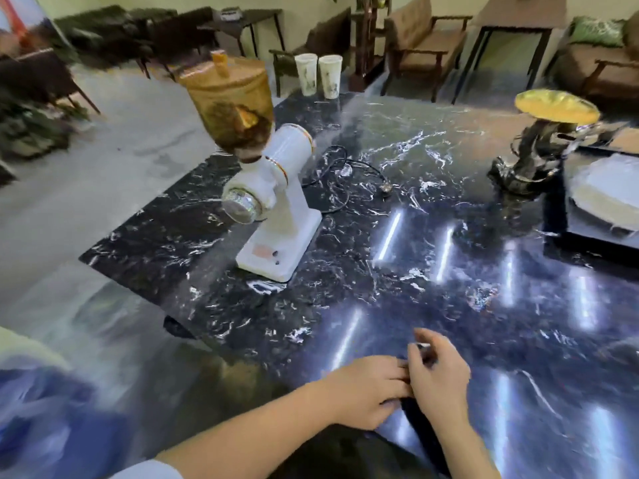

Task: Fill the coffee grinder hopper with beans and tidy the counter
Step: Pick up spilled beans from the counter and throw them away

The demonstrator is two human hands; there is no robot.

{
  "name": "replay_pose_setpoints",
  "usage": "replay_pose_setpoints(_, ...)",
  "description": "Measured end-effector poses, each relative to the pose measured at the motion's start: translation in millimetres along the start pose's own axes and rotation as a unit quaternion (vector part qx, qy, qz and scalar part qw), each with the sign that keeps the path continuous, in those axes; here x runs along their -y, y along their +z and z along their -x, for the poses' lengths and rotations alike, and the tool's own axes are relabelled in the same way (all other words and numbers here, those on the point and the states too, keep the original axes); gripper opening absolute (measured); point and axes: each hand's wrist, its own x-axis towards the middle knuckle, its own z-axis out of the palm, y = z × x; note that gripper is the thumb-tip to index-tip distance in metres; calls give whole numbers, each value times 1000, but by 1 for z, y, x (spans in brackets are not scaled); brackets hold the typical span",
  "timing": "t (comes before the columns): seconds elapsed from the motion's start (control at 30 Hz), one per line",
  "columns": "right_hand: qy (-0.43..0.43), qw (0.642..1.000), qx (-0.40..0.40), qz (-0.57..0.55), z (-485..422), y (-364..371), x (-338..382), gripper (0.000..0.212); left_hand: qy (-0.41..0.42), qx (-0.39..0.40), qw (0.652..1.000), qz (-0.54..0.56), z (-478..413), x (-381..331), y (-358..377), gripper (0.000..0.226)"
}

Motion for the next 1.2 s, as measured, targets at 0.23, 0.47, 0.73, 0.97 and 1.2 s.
replay_pose_setpoints(0.23, -59, 985, 55, 154, 26, 120, 85, 16, -28, -81, 995, -42, 160, 85, -77, 6)
replay_pose_setpoints(0.47, 21, 965, 60, 253, 7, 172, 123, 17, -238, -112, 964, -49, 192, 153, -140, 39)
replay_pose_setpoints(0.73, 54, 971, 0, 233, 22, 182, 131, 31, -198, 5, 971, -132, 149, 153, -139, 25)
replay_pose_setpoints(0.97, 2, 976, 67, 206, 37, 195, 138, 24, -267, -101, 958, 39, 154, 155, -154, 7)
replay_pose_setpoints(1.2, 34, 959, 87, 268, 32, 201, 145, 15, -318, -124, 939, -43, 107, 174, -185, 29)
